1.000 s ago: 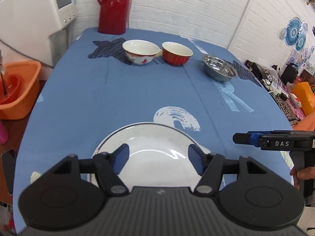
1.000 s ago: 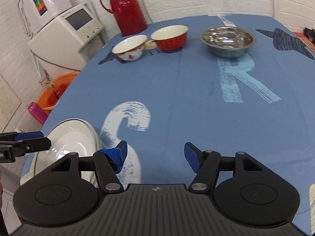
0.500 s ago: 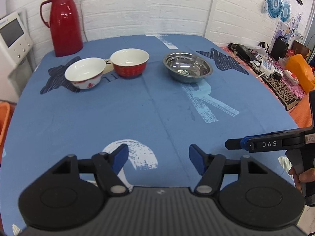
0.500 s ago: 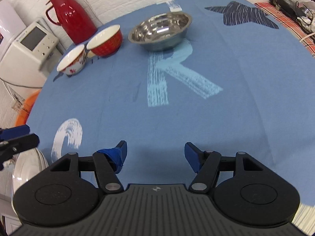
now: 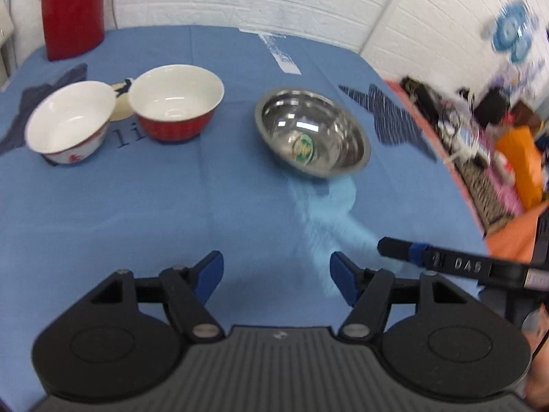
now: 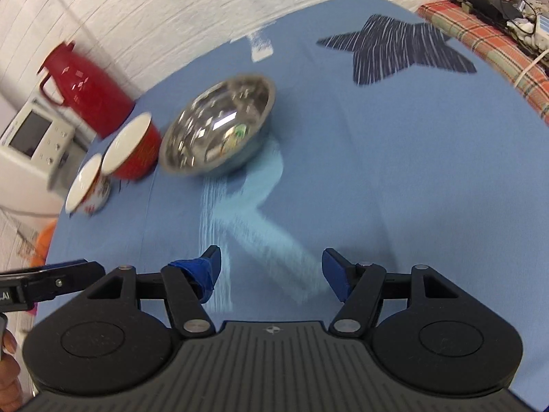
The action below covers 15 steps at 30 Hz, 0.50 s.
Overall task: Organize plates and bowls
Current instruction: 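Reach the right gripper to the steel bowl and grasp its rim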
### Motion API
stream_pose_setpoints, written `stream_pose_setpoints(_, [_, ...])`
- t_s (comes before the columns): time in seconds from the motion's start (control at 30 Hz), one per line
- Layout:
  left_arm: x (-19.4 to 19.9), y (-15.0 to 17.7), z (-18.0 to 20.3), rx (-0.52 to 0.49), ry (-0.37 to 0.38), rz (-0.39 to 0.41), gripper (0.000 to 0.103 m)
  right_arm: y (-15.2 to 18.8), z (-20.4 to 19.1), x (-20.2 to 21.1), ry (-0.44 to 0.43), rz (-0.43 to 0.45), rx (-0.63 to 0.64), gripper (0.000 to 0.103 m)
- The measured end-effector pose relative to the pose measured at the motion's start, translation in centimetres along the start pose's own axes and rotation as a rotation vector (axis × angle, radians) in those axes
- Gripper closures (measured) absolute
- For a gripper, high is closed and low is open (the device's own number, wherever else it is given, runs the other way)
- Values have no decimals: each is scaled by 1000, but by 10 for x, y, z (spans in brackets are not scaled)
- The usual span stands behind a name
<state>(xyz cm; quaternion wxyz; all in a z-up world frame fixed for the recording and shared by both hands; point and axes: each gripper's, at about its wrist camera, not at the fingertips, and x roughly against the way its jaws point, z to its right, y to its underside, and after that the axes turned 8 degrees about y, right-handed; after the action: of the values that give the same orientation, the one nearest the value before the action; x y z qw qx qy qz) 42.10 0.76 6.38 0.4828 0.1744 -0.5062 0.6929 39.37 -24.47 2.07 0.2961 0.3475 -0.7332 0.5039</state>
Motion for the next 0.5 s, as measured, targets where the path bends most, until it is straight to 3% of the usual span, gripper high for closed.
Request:
stream_pose_setpoints(0.13, [-29,-40,-3,113,44,28,35,-50,-18,-9,15,58,22,52])
stream_pose_setpoints(0.27, [-57,-65,-9,186,20,45,35,-88,-48,-31,99,105,128,51])
stream_pose_setpoints(0.5, [-101,-77,-23,240,-23,15,35,-111,-58,-85,218,40,299,51])
